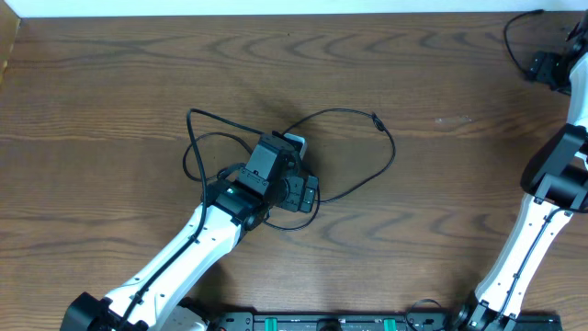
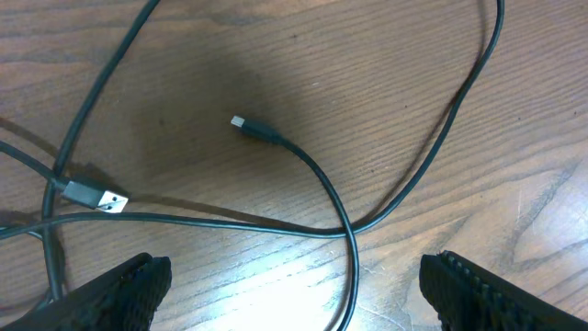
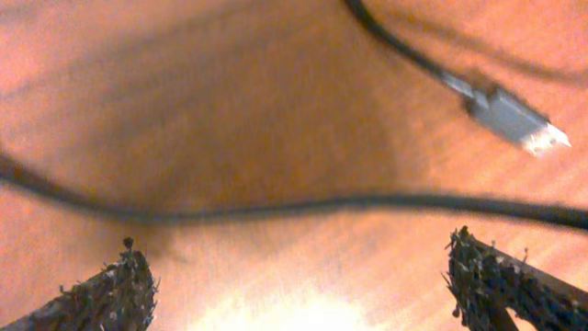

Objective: Untangle cables

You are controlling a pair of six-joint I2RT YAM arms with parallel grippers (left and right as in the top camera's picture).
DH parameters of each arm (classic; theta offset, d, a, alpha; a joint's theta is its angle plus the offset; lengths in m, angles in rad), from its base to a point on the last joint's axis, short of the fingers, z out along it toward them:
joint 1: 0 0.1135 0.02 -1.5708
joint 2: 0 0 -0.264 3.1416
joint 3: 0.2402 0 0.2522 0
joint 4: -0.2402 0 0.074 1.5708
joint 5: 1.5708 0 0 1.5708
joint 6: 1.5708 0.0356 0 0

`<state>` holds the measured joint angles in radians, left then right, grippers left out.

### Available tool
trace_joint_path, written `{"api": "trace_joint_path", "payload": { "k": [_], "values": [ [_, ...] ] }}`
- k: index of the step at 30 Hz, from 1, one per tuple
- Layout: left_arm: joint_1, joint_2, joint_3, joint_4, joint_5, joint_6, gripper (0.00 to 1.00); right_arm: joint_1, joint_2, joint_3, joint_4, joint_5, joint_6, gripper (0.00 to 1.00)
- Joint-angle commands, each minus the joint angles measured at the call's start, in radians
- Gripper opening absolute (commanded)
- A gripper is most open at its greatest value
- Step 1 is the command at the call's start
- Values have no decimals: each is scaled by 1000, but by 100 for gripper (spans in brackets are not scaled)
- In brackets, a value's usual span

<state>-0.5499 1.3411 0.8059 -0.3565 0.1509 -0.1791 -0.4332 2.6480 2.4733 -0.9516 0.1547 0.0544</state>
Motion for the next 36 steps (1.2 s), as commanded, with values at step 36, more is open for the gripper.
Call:
{"api": "trace_joint_path", "payload": {
  "k": [36],
  "values": [
    [5,9,-3,-2,-6,9,93,179,-668,-179,-646,-244,238,84]
  ]
}}
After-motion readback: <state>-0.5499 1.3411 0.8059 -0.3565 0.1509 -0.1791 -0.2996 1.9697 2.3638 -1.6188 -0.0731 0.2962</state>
